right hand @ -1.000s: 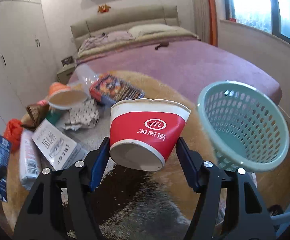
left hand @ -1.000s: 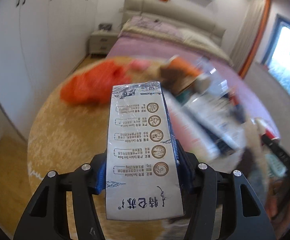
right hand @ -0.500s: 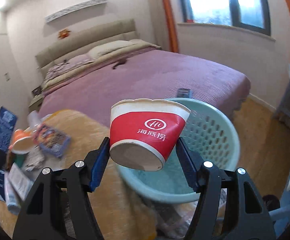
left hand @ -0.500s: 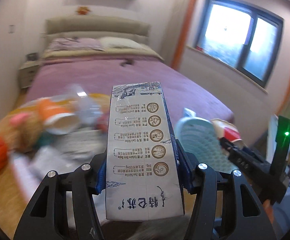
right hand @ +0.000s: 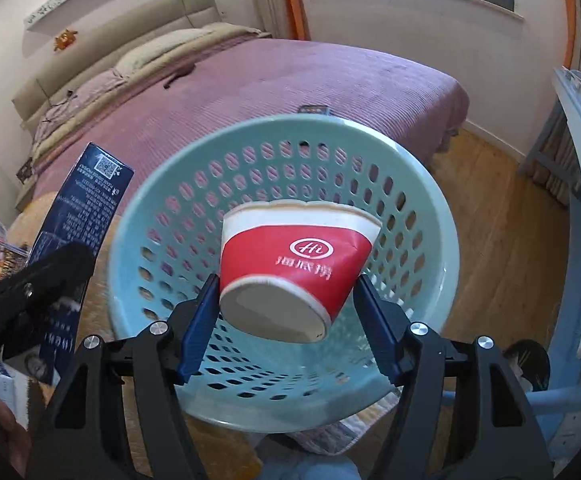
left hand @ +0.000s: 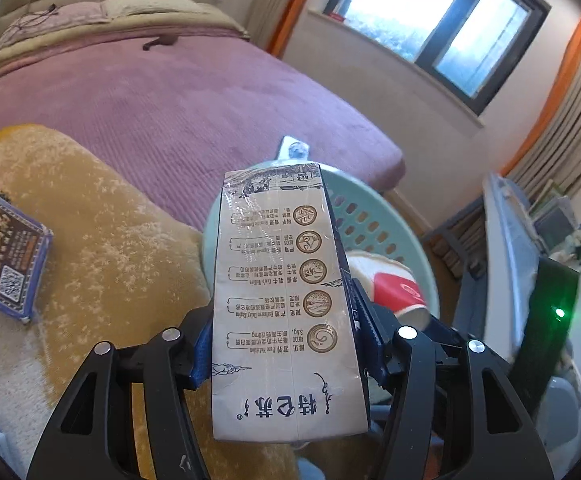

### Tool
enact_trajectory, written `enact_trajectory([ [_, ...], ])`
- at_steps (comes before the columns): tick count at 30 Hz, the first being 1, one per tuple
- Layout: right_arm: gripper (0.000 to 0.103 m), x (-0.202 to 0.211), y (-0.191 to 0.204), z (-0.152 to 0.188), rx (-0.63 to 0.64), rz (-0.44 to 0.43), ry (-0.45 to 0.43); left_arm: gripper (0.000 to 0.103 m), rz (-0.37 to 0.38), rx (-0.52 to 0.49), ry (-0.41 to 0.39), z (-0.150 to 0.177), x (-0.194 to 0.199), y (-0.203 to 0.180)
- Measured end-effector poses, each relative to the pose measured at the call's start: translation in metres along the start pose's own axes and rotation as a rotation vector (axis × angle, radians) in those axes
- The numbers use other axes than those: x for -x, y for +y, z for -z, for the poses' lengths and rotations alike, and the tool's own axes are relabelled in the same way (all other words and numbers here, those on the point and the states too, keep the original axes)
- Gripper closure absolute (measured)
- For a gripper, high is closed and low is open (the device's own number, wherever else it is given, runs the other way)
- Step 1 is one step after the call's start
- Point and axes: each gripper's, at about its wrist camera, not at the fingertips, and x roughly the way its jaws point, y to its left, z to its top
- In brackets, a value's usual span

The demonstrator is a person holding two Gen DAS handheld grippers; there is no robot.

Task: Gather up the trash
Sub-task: 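Drop the red cup into the teal basket with the right tool while the left tool drops the carton, then grasp the orange plastic bag with the left tool while the right tool grasps a white milk carton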

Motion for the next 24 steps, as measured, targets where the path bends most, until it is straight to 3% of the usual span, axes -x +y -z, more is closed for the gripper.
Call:
enact_trajectory([
  [3,0.039,-0.004,-0.002,0.003,-0.006,0.002,0.025,0.027,-0.009,0.003,-0.002,0.006,0.001,0.0],
  [15,0.038,0.038,0.015,0.009,0.028,-0.05,-0.051,0.027,0.028,0.023,-0.161,0.031,0.092,0.013],
  [21,0.038,0.079,0.054,0.016,0.114,-0.128,-0.137,0.027,-0.033,0.044,-0.278,0.05,0.16,0.028],
  [24,0.038,0.103,0.078,0.023,0.16,-0.184,-0.185,0.027,-0.104,0.057,-0.332,0.058,0.194,0.041],
])
